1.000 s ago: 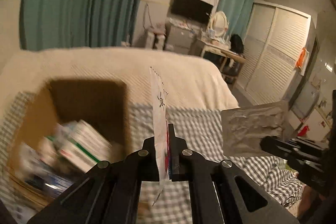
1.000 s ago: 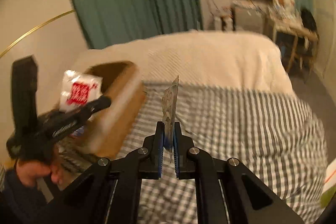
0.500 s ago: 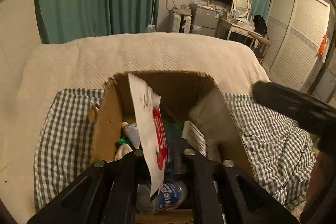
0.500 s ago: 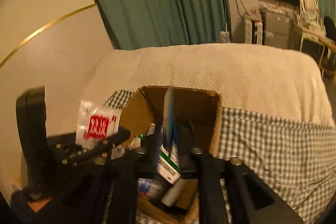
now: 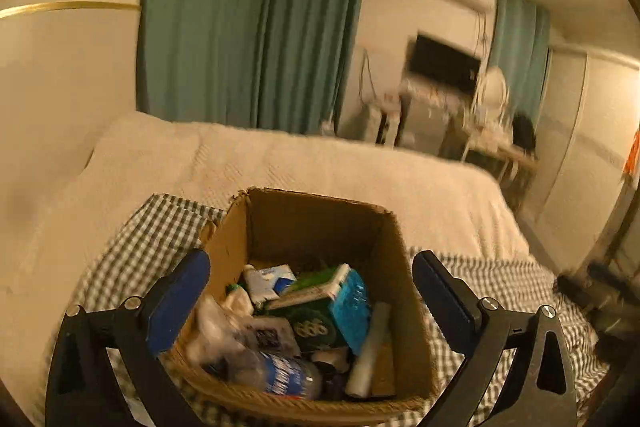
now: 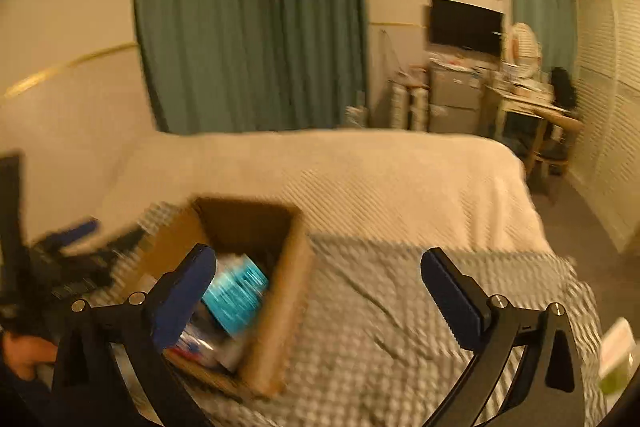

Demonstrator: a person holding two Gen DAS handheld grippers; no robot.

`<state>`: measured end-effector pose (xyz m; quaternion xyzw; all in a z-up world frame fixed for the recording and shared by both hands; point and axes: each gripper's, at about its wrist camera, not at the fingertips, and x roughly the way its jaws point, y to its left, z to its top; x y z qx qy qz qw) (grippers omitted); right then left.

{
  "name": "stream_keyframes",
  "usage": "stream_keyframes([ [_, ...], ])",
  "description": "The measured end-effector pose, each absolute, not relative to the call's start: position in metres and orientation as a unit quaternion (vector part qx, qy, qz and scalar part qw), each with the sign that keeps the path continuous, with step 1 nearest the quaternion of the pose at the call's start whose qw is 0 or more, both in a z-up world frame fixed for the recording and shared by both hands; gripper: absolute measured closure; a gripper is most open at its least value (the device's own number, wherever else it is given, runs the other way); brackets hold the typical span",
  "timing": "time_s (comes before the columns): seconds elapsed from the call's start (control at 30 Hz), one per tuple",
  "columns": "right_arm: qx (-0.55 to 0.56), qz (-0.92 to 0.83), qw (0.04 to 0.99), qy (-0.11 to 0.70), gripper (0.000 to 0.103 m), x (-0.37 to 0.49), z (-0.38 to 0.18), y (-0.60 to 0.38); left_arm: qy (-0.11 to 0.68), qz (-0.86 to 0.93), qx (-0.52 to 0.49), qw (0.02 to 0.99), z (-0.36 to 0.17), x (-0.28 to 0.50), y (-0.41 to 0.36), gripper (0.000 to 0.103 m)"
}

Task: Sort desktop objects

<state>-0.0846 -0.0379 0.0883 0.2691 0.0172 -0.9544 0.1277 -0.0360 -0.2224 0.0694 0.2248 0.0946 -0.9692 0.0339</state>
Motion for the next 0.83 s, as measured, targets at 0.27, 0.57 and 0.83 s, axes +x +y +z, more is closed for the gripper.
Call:
stream_keyframes([
  [0.27, 0.321, -0.945, 0.065, 0.015, 0.001, -0.052, -0.015, -0.014, 0.056, -0.952, 0.299, 0.032, 0.012, -0.029, -0.18, 0.0],
  [0.57, 0.306, -0.95, 0.065, 0.024, 0.001, -0.046, -0.005, -0.015, 0.046, -0.946, 0.316, 0.046, 0.009, -0.033, -0.175, 0.0],
  [0.83, 0.312, -0.948, 0.068, 0.017, 0.001, -0.047, -0.008, -0.006, 0.032, -0.957, 0.286, 0.04, 0.018, -0.027, -0.16, 0.0],
])
